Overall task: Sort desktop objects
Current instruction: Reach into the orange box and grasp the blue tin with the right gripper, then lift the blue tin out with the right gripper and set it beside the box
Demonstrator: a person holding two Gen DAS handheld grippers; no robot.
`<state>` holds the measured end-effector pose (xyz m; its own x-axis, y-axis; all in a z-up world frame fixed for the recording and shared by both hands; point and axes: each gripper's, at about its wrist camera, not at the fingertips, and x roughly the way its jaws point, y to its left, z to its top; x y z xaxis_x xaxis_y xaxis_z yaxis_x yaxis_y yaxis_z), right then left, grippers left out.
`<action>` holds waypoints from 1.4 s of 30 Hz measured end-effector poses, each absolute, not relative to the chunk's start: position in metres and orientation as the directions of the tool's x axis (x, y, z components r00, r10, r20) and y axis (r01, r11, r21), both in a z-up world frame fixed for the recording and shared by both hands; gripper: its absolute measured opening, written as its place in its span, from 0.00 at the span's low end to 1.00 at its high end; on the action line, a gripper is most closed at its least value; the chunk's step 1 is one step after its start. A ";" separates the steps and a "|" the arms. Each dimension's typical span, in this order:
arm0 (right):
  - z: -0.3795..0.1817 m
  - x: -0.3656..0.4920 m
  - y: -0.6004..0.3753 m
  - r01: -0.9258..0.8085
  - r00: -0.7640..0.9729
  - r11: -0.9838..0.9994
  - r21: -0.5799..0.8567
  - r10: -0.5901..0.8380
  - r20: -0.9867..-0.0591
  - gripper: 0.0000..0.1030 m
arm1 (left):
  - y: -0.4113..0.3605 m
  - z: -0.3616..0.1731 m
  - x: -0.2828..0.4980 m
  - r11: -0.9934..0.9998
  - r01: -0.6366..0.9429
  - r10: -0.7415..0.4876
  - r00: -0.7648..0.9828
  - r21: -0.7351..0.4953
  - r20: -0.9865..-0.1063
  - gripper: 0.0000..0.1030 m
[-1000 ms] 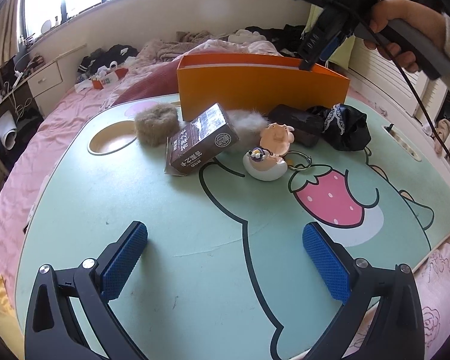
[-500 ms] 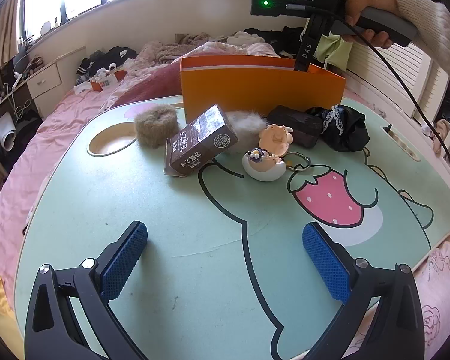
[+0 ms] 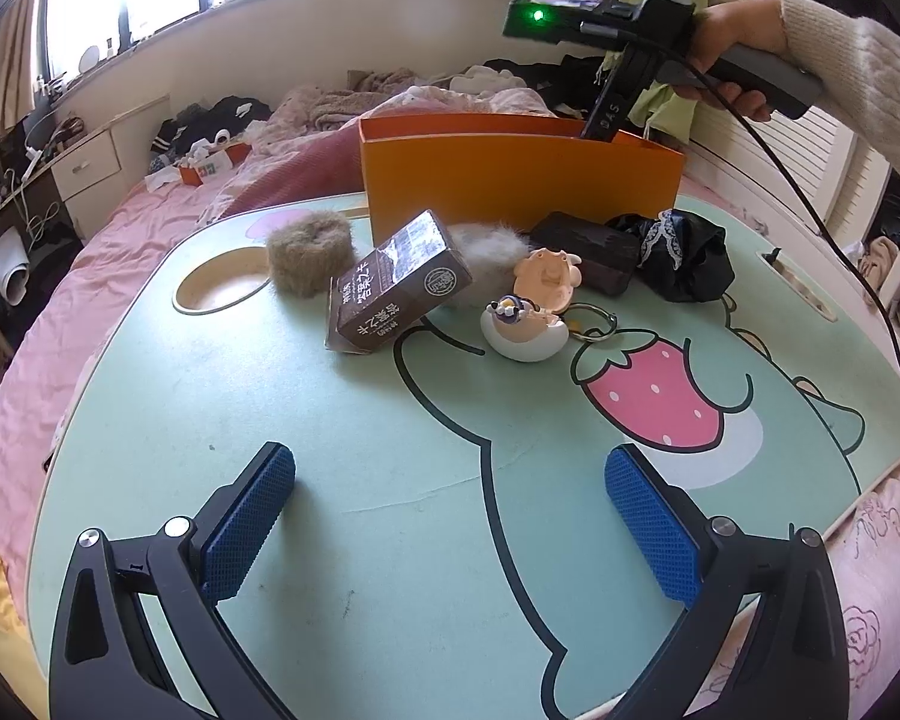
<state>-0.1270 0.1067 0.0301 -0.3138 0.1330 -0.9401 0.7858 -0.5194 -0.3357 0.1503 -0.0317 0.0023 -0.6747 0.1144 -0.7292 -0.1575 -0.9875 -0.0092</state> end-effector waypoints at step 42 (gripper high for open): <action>0.169 -0.071 0.149 0.611 -0.501 -0.790 -0.046 -0.342 -0.795 0.18 | -0.032 0.001 0.153 -0.988 -0.156 0.114 -0.675 -0.010 -0.729 1.00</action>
<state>-0.0712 0.1493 0.1693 -0.5008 -0.3418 -0.7952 0.6114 -0.7900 -0.0455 0.1527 -0.0317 0.0012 -0.6752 0.1142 -0.7288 -0.1564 -0.9876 -0.0098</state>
